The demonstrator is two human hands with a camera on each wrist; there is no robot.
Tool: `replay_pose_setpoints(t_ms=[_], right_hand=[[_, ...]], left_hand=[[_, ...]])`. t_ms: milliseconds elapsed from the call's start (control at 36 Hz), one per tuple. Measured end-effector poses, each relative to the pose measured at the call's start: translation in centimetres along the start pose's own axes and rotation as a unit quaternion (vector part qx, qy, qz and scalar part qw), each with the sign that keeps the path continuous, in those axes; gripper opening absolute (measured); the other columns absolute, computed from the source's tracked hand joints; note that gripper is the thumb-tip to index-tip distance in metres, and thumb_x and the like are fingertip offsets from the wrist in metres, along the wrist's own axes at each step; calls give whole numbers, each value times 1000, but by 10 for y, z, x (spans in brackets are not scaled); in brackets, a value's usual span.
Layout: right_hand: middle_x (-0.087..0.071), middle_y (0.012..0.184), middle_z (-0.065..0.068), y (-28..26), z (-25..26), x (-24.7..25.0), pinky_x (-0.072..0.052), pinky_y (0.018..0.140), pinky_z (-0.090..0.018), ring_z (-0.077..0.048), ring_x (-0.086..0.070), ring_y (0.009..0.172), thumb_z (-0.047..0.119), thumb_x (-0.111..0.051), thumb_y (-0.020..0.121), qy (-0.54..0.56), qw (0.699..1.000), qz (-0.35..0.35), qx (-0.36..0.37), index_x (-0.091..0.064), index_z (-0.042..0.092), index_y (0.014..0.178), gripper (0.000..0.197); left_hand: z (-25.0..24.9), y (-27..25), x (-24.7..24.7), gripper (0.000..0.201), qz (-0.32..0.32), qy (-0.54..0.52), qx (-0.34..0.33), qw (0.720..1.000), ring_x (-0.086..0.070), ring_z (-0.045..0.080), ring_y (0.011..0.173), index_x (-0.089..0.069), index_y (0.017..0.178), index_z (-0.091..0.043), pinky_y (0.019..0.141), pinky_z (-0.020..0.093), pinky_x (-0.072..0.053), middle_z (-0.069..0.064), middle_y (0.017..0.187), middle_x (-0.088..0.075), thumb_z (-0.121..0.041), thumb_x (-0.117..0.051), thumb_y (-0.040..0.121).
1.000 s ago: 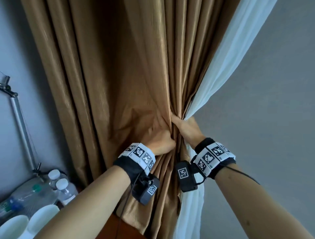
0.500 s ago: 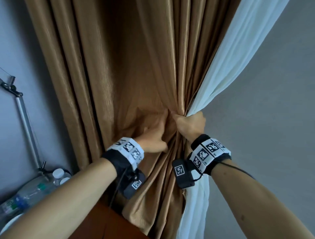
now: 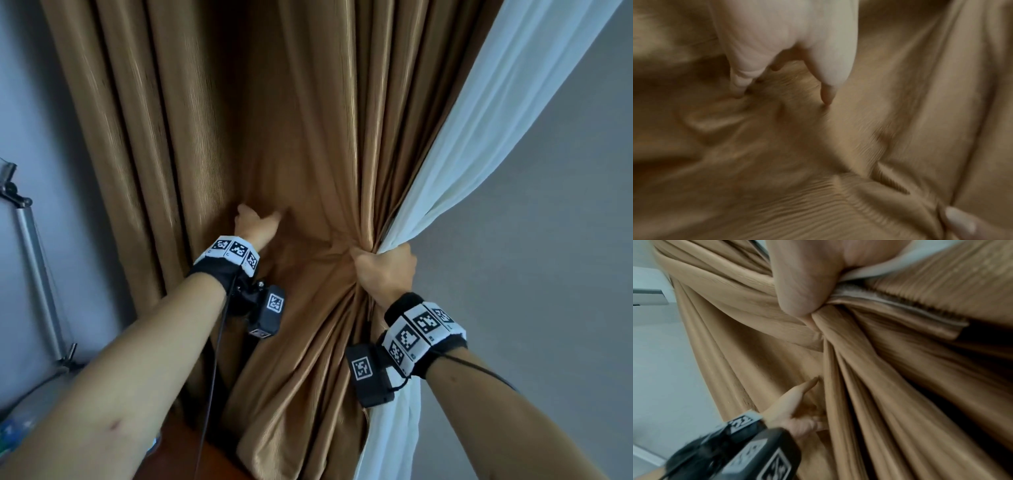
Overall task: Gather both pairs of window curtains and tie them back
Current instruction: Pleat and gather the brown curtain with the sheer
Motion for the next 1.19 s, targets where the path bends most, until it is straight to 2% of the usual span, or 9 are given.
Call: replay_pose_setpoints(t_ms=[167,278,500,694,833,917,1000,1139,1194], right_hand=[[-37,72,13,16,6,2,-42,77,-24,-14,-42,75,27,-75,79,-18,999,-17,27,-29,28,67,47],[-40,73,15,28,3,-1,-46,81,-26,-17,-46,82,28,-75,77,-25,998,-33,37,-31,29,67,45],[-37,74,17,40,4,-10,-43,82,-24,-27,-55,99,31,-74,77,-49,996,-52,46,-38,25,84,37],[-50,87,4,42,3,-14,-40,80,-26,-18,-44,87,33,-70,77,-76,995,-59,35,-50,15,102,36],[-59,101,-8,33,8,-19,-50,91,-39,-34,-57,103,30,-70,76,-75,995,-54,28,-53,11,107,40],[-57,99,-6,27,8,-17,-50,91,-34,-34,-58,105,29,-73,76,-47,998,-44,16,-55,8,110,43],[-54,97,-3,16,7,-17,-45,84,-27,-32,-58,105,28,-73,78,-33,999,-28,22,-55,11,108,39],[-64,114,-6,1,10,-18,-45,91,-26,-30,-59,111,23,-67,79,0,999,-7,35,-57,14,122,45],[-63,121,-2,-5,10,-19,-44,100,-31,-26,-57,116,24,-68,80,47,998,29,21,-56,19,128,50]], left_hand=[[-19,18,-60,77,65,-32,-49,996,-54,24,124,-38,145,-10,102,26,-42,7,137,-55,-37,-74,82],[-25,29,-77,85,23,39,-79,996,-60,30,115,-57,133,-13,96,31,-47,12,127,-62,-62,-71,65],[-31,46,-57,27,-56,63,-121,989,-65,29,104,-76,103,-10,85,25,-48,12,107,-73,-26,-75,82],[-23,19,-28,15,-45,-16,-189,981,-59,18,103,-71,88,-6,87,15,-37,6,112,-63,-18,-76,81],[-8,-28,-22,26,78,-104,-177,976,-54,16,74,-45,70,-22,74,34,-43,4,79,-59,-26,-65,87],[-2,-55,-26,21,149,-176,-121,966,-62,20,103,-54,87,-25,103,43,-45,14,112,-66,-40,-65,78],[-5,-78,-29,58,166,-156,-129,965,-58,22,119,-52,122,-14,110,44,-40,10,127,-61,-48,-64,76],[-28,-131,-43,20,188,-68,-261,944,-56,14,70,-47,89,-8,70,34,-46,9,77,-60,-25,-56,94],[-27,-144,-47,16,189,-33,-296,936,-58,13,74,-44,87,-16,72,25,-43,4,79,-55,-22,-56,95]])
Point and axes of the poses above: each hand's wrist, its own y-axis towards the middle knuckle, its own x-axis out of the back of the hand, z = x × y, the point moved 9 cm from there along y, towards the middle knuckle
